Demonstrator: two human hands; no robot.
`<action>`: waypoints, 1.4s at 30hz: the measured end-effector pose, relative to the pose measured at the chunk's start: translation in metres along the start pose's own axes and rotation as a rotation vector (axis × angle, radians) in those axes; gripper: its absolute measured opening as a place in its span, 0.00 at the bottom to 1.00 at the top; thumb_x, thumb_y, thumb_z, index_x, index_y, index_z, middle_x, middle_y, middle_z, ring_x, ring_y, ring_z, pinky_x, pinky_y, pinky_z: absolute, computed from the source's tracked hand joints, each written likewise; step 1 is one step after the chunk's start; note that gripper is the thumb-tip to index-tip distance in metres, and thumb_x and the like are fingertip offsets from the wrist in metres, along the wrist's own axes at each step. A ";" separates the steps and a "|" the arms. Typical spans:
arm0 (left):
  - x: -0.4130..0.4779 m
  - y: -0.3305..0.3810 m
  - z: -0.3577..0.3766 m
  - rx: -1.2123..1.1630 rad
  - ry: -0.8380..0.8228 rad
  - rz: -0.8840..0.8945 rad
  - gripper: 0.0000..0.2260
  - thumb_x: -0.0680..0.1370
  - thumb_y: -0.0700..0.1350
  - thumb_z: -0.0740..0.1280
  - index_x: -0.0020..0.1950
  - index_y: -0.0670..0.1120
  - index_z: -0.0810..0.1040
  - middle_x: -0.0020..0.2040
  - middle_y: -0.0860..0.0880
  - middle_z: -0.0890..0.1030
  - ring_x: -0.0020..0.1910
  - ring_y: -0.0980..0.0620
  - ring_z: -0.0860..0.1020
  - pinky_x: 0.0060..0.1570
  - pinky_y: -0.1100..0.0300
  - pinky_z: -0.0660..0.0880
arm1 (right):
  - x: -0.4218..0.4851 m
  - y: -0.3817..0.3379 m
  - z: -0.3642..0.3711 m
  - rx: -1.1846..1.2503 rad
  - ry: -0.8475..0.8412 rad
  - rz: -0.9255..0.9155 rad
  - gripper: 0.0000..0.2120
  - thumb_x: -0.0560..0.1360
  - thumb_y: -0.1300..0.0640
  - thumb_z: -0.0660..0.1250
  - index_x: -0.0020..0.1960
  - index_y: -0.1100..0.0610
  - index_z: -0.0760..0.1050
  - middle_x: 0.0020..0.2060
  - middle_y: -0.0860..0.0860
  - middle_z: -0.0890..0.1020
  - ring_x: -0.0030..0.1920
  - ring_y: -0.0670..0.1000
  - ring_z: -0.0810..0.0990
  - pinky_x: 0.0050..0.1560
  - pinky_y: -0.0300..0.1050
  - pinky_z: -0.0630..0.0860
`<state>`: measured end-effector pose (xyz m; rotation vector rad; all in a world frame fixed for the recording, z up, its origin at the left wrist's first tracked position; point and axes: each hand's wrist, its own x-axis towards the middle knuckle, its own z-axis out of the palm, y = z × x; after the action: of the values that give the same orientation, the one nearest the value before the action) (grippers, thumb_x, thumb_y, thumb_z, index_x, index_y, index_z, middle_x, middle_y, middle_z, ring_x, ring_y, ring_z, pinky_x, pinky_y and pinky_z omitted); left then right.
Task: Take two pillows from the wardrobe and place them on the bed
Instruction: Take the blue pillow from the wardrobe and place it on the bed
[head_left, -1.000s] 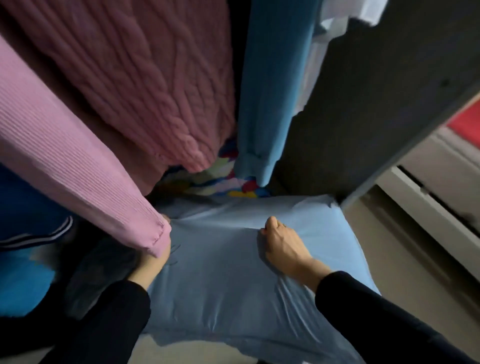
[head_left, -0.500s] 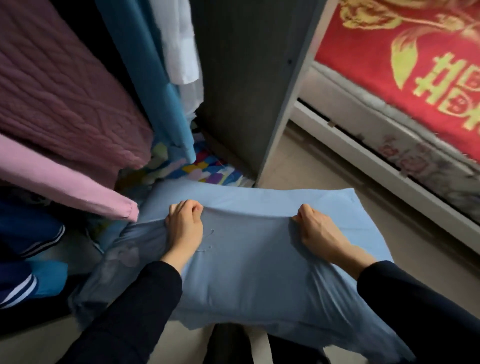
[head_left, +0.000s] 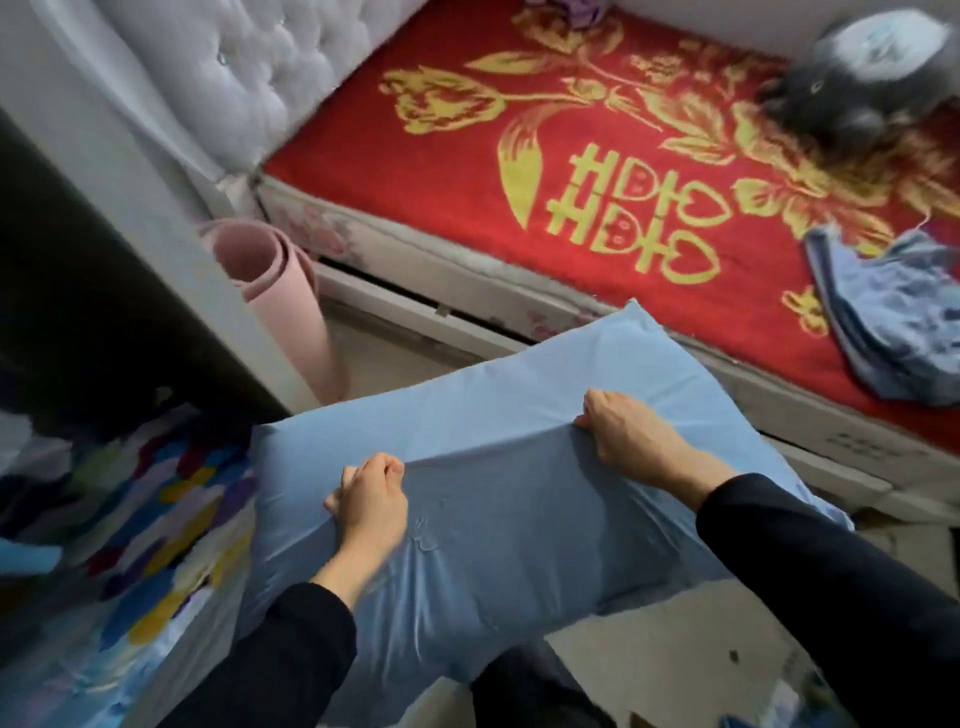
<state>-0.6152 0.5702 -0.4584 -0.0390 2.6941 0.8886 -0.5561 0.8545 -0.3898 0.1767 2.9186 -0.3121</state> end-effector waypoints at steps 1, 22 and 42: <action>0.008 0.023 0.008 -0.005 -0.011 0.012 0.12 0.80 0.43 0.54 0.38 0.51 0.69 0.35 0.53 0.70 0.55 0.44 0.70 0.49 0.53 0.56 | 0.008 0.020 -0.013 -0.014 0.010 0.003 0.12 0.78 0.56 0.58 0.38 0.57 0.61 0.38 0.61 0.77 0.41 0.62 0.75 0.38 0.48 0.61; 0.372 0.302 0.023 -0.180 -0.051 0.286 0.09 0.78 0.41 0.60 0.38 0.48 0.72 0.34 0.58 0.70 0.46 0.49 0.68 0.43 0.57 0.63 | 0.350 0.209 -0.144 -0.051 0.273 0.212 0.09 0.77 0.61 0.60 0.38 0.58 0.64 0.38 0.62 0.77 0.42 0.62 0.74 0.39 0.49 0.60; 0.656 0.415 0.075 0.028 -0.165 0.065 0.07 0.79 0.45 0.59 0.42 0.49 0.73 0.39 0.50 0.77 0.42 0.45 0.75 0.39 0.57 0.65 | 0.733 0.303 -0.177 -0.058 0.102 0.233 0.10 0.80 0.59 0.56 0.53 0.66 0.69 0.52 0.63 0.74 0.53 0.63 0.75 0.45 0.57 0.71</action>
<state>-1.2694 0.9938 -0.4682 0.1239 2.5659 0.8338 -1.2597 1.2588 -0.4342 0.5334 2.9619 -0.1863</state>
